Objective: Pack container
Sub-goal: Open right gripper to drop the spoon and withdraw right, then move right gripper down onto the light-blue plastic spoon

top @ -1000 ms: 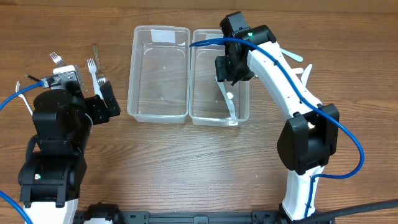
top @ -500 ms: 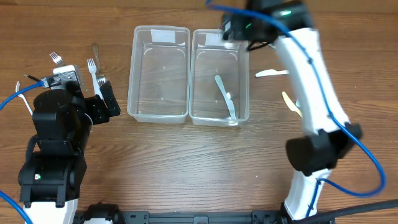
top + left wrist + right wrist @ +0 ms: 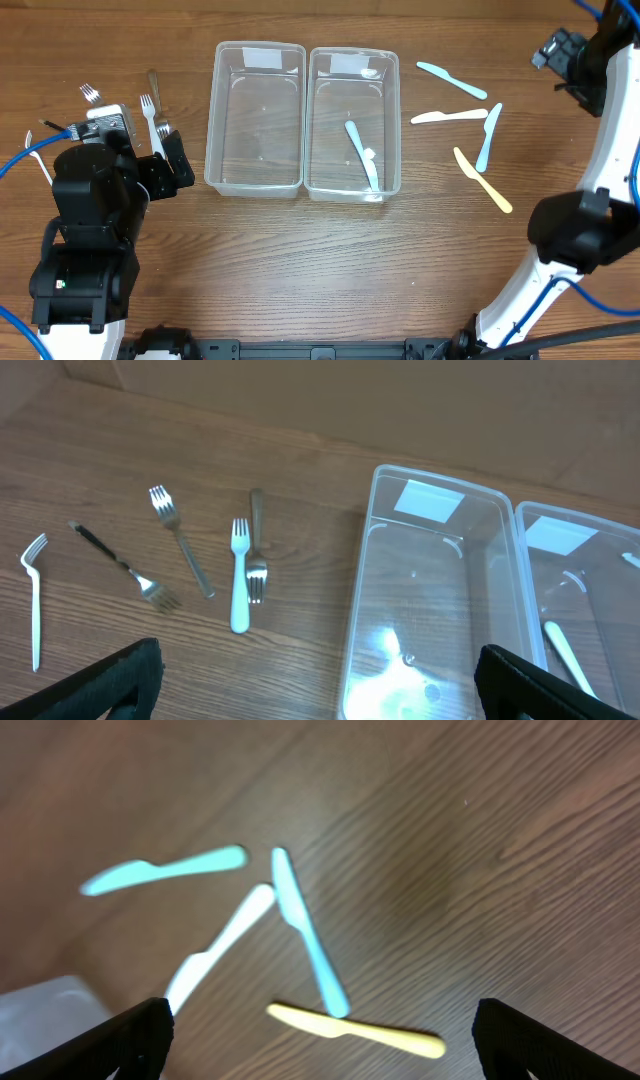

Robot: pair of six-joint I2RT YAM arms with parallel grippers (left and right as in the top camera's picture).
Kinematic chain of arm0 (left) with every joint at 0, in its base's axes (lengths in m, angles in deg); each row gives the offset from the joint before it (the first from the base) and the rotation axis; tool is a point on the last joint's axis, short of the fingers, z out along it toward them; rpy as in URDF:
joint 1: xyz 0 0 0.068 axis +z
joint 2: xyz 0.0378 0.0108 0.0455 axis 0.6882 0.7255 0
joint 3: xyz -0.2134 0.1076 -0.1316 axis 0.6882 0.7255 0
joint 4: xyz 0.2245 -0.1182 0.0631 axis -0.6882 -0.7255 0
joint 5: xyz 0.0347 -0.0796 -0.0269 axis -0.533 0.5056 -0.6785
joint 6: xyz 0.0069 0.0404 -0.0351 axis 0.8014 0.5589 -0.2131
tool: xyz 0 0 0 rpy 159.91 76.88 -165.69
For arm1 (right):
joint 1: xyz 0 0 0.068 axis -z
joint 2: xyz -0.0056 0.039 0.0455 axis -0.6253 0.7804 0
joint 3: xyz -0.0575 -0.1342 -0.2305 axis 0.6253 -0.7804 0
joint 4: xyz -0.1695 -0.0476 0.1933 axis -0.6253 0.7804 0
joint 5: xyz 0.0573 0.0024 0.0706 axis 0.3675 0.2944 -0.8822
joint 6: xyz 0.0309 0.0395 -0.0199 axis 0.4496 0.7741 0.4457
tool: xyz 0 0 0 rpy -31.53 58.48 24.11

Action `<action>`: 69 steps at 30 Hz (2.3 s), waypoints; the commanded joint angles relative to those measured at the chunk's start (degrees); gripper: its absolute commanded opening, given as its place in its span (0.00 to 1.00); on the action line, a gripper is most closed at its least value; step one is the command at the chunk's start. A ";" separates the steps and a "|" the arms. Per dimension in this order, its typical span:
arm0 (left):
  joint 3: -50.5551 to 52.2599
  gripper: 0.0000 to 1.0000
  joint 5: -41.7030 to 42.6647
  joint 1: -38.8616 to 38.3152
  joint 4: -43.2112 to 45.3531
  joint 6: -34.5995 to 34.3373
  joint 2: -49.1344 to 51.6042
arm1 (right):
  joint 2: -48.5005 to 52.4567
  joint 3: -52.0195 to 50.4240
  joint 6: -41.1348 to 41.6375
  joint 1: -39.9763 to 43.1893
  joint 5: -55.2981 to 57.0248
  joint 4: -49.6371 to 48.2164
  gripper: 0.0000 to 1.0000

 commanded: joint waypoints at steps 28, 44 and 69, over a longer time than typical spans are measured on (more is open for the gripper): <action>-1.40 1.00 0.94 0.35 0.35 1.11 0.02 | 6.86 -7.10 -7.52 -4.15 -1.49 1.70 1.00; -1.40 1.00 0.94 0.35 0.31 1.14 0.04 | -26.93 -38.21 -5.25 -5.75 -1.16 -6.16 1.00; -1.40 1.00 0.94 0.35 0.26 1.14 0.81 | -11.69 -44.89 -23.61 -3.08 -2.84 -33.68 1.00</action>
